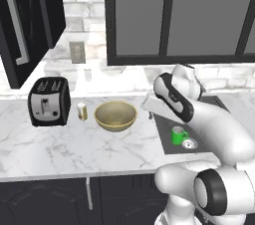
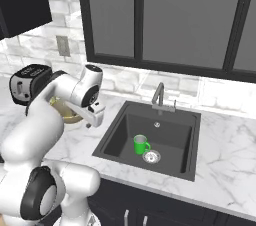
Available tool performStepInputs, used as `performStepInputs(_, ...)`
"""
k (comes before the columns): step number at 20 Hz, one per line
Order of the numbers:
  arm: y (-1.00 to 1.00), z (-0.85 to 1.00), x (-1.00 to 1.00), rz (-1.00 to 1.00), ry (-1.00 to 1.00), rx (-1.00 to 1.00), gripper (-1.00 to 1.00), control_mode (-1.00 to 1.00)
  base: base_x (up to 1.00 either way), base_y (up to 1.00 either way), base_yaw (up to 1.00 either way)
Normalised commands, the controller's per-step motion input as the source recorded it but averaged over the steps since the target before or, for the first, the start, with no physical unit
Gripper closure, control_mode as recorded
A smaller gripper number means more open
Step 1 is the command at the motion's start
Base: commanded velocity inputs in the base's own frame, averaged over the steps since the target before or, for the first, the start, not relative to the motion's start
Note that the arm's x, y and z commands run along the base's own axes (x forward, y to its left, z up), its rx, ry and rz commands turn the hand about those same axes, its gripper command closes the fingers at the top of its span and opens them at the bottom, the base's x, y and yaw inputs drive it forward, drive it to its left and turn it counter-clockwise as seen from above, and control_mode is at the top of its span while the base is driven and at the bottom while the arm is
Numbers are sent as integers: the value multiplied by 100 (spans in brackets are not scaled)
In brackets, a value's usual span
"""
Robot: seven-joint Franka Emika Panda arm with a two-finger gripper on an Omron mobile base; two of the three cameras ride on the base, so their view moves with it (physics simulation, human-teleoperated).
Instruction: Pick the mug and place it in the sink. Pick the bowl and place it in the open cabinet and then close the cabinet.
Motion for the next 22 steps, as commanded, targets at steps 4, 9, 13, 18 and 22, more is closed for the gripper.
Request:
performStepInputs(4, 2, 0, 50, -14, 8, 0, -100, -100, 0, 0, 0)
performStepInputs(9, 20, -10, 51, -6, 7, 0, -100, -100, 0, 0, 0)
performStepInputs(13, 19, -22, 34, 0, 2, 0, -100, -100, 0, 0, 0)
performStepInputs(18, 18, -19, 23, 0, 0, -1, -100, -100, 0, 0, 0)
performStepInputs(22, 9, -13, 21, 0, 0, -1, -100, -100, 0, 0, 0)
